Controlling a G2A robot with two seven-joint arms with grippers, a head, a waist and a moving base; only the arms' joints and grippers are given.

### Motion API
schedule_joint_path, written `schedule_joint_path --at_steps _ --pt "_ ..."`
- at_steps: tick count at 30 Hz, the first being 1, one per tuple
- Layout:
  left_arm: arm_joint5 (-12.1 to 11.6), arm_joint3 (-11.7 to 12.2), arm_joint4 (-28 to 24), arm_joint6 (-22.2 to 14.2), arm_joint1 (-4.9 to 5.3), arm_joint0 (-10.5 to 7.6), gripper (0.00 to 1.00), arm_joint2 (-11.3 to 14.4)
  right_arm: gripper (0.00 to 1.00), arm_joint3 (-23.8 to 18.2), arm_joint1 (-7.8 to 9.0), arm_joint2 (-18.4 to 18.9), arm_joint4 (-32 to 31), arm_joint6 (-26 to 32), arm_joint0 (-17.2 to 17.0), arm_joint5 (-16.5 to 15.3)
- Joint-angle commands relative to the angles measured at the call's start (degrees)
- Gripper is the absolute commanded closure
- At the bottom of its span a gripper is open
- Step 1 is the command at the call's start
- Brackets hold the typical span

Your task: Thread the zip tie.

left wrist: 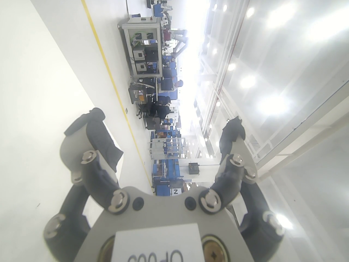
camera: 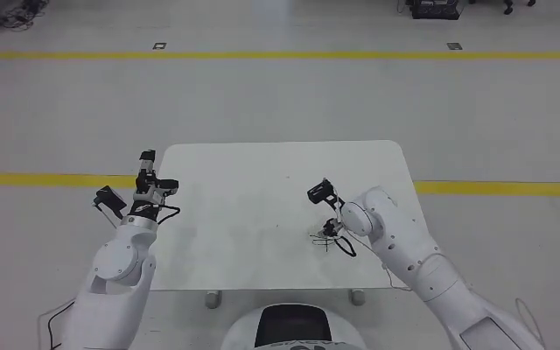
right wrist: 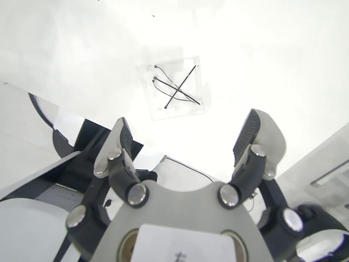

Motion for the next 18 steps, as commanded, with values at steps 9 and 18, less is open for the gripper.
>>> schedule_joint_path --at_steps 9,18 --pt "0.0 0.0 0.0 0.0 0.00 0.00 0.00 0.0 0.00 3.1 -0.28 -2.4 -0.4 2.5 3.1 -8.6" --pt "0.0 0.0 0.0 0.0 0.00 0.00 0.00 0.0 0.00 4.9 -0.19 -3.1 0.0 1.3 3.5 -14.1"
